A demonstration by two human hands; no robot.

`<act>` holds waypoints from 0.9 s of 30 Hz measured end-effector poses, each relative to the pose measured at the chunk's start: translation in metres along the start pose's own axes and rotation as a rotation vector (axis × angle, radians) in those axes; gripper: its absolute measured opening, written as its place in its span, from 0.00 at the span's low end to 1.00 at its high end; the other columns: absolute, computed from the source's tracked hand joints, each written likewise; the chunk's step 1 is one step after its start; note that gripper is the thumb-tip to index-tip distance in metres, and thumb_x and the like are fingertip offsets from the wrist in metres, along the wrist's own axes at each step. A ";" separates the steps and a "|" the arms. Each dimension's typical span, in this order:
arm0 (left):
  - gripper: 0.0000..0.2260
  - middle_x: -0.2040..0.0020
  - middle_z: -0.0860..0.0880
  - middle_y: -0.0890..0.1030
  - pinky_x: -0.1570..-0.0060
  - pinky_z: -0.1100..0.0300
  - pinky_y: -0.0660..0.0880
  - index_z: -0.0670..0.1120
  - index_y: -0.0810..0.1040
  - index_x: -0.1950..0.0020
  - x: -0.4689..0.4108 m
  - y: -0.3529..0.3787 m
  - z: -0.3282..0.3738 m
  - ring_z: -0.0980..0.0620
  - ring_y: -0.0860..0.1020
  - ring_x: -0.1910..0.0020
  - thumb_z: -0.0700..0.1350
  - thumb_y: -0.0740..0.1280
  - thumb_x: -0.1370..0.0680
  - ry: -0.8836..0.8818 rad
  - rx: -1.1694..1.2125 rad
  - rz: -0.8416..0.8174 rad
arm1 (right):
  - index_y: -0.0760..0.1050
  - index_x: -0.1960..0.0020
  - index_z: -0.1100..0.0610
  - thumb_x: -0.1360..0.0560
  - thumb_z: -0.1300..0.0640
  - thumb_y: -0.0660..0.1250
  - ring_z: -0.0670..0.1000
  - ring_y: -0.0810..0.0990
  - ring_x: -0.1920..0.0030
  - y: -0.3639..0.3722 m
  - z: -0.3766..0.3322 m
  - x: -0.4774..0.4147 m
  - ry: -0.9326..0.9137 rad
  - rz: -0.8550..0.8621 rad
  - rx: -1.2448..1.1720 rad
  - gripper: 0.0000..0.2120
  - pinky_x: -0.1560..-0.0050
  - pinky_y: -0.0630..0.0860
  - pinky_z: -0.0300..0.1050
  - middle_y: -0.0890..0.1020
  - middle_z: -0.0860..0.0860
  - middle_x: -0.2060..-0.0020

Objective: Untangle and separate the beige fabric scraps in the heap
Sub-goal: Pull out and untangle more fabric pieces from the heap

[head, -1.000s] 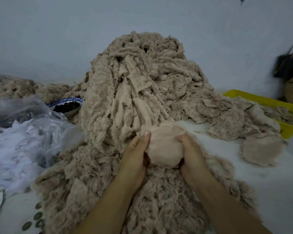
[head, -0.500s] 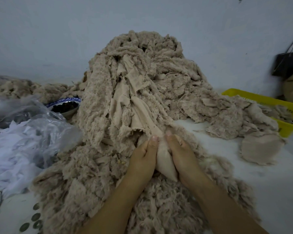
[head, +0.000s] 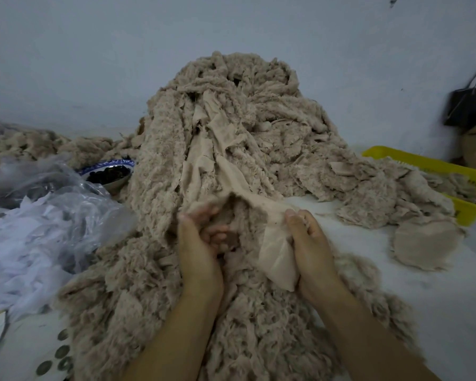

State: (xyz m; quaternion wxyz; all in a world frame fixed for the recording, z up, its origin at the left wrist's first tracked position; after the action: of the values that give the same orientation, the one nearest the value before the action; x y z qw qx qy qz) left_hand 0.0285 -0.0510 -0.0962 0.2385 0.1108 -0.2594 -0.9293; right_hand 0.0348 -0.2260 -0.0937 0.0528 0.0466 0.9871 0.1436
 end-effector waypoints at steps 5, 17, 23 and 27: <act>0.20 0.34 0.58 0.77 0.46 0.60 0.79 0.56 0.73 0.34 -0.003 -0.005 0.014 0.57 0.82 0.44 0.57 0.45 0.14 0.098 0.047 0.085 | 0.75 0.68 0.44 0.19 0.49 0.63 0.47 0.78 0.67 -0.023 0.001 -0.008 0.036 0.286 -0.030 0.18 0.63 0.74 0.45 0.78 0.44 0.72; 0.23 0.66 0.52 0.78 0.62 0.53 0.74 0.47 0.76 0.60 0.017 0.012 0.011 0.51 0.77 0.64 0.59 0.52 0.17 0.331 -0.858 -0.283 | 0.76 0.48 0.46 0.17 0.49 0.60 0.48 0.83 0.56 -0.048 0.007 -0.021 0.068 0.518 -0.180 0.07 0.52 0.81 0.51 0.83 0.49 0.51; 0.18 0.59 0.50 0.79 0.45 0.51 0.71 0.47 0.77 0.54 0.003 -0.002 0.008 0.45 0.78 0.53 0.52 0.53 0.15 0.334 -1.190 -0.206 | 0.71 0.34 0.53 0.17 0.49 0.58 0.57 0.79 0.43 -0.057 -0.003 -0.019 0.000 0.610 -0.047 0.15 0.44 0.78 0.54 0.80 0.54 0.43; 0.23 0.51 0.55 0.80 0.41 0.51 0.62 0.49 0.81 0.53 0.025 0.022 0.016 0.51 0.73 0.47 0.57 0.49 0.16 0.648 -1.431 -0.280 | 0.76 0.45 0.53 0.19 0.51 0.62 0.55 0.80 0.54 -0.016 -0.006 0.000 -0.075 0.286 0.133 0.08 0.52 0.73 0.49 0.81 0.52 0.59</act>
State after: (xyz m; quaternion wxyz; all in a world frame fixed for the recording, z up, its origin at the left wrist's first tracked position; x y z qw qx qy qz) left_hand 0.0099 -0.0735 -0.0734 0.1963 0.2272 0.4987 -0.8131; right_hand 0.0332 -0.2433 -0.0929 0.0654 0.1956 0.9751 0.0820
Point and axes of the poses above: each hand's wrist, its own x-axis away from the middle knuckle, its own y-axis out of the palm, z = x × y, the point moved 4 cm from there along -x, towards the middle knuckle
